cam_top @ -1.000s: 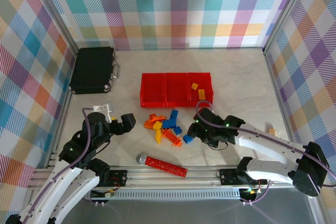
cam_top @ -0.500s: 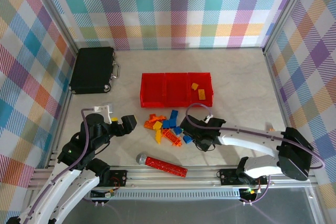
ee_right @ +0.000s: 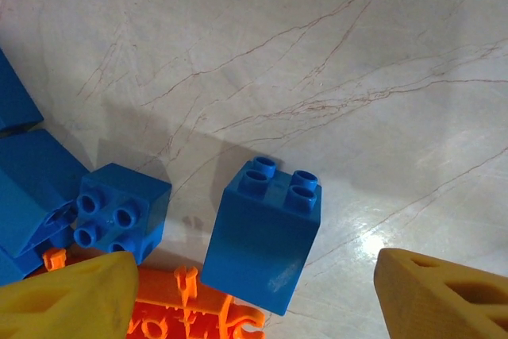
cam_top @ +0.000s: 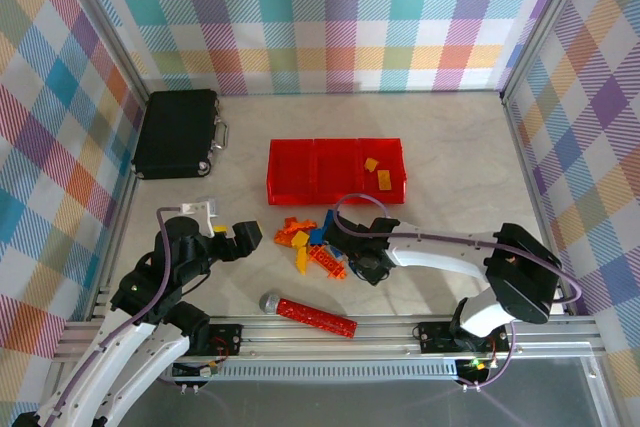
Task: Sort the legos into containers by color
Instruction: Pick up the lego from the bottom-center of the table.
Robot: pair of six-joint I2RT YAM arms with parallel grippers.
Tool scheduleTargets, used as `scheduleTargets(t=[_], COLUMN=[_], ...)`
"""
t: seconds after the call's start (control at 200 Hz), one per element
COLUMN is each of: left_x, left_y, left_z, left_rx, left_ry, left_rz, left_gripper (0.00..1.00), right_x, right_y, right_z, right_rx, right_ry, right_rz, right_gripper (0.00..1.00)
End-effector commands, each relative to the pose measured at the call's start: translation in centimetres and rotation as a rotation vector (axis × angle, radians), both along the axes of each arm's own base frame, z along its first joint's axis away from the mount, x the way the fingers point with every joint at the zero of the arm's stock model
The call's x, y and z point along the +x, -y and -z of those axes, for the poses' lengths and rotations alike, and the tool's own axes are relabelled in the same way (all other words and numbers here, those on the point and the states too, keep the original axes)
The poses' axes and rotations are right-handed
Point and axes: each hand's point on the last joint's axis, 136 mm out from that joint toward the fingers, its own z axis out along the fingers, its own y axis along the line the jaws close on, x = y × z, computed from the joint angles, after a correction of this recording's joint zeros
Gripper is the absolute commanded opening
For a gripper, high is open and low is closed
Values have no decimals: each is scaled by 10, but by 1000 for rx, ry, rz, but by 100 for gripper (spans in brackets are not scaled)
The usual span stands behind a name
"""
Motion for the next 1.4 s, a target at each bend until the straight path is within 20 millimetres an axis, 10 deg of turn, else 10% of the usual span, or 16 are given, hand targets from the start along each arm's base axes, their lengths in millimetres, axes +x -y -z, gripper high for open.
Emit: scheduleTargets(t=[0.0,0.855,1.115,1.395], left_x=[0,-1,-1,-3], left_y=[4,-2,-3,-6], left_z=[-7,-9,-9,-13], left_rx=[-15,-12,-9,-13], left_ry=[34,49,50,50], left_rz=[19,-9,-11,-27], left_gripper=[100,100,99,100], right_x=[-2,0,20,76], right_y=[0,5,12,-8], right_z=[4,35,-1,-112], right_rx=[-12,-108,-182,-212], right_ry=[-12,-32,106,479], right_rz=[28,-37,-185,-539], right_gripper=[77,43,35,28])
